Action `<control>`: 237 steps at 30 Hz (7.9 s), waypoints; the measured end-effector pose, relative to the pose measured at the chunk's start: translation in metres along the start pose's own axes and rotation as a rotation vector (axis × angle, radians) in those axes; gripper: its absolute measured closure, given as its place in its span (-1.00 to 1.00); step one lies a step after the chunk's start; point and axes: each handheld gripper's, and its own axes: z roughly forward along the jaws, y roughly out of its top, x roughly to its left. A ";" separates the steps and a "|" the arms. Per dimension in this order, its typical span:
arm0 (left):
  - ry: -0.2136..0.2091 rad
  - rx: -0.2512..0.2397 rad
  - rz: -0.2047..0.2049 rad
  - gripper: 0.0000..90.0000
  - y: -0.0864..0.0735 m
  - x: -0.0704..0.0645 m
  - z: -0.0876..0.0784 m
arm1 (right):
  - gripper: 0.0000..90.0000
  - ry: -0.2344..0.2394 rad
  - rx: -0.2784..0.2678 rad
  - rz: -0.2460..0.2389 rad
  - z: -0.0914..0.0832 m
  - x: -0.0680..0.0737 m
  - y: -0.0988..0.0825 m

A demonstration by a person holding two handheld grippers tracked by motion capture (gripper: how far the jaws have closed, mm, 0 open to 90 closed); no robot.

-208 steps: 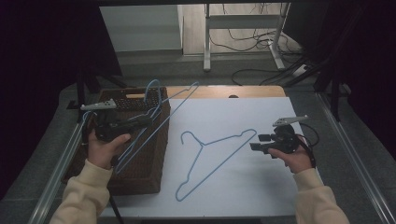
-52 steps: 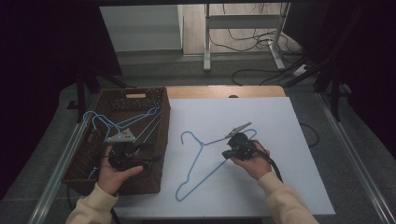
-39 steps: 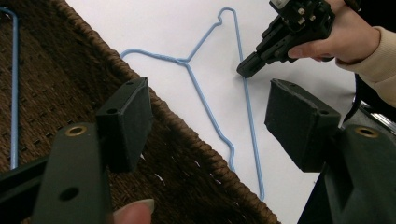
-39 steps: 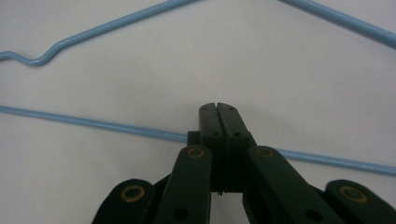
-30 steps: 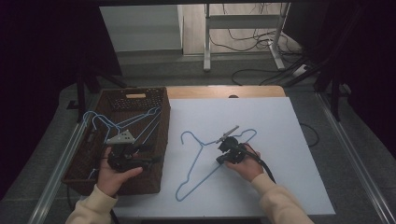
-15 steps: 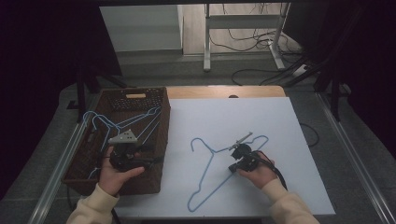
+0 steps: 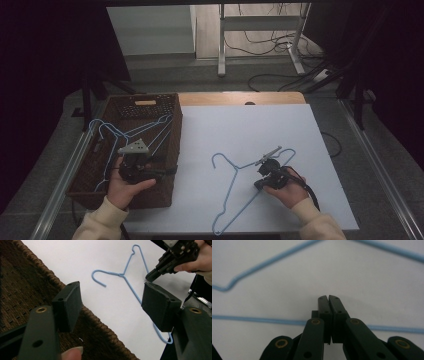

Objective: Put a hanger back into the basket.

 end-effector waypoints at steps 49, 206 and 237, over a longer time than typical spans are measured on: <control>0.004 0.001 -0.001 -0.28 -0.003 -0.003 -0.001 | 0.91 -0.136 -0.019 -0.034 0.047 0.011 0.098; -0.156 -0.222 -0.200 0.92 0.043 0.025 -0.062 | -0.36 -0.118 -0.474 0.053 -0.065 -0.036 -0.038; -0.003 -0.236 -0.346 0.92 -0.017 0.103 -0.108 | -0.36 -0.119 -0.452 0.055 -0.061 -0.037 -0.037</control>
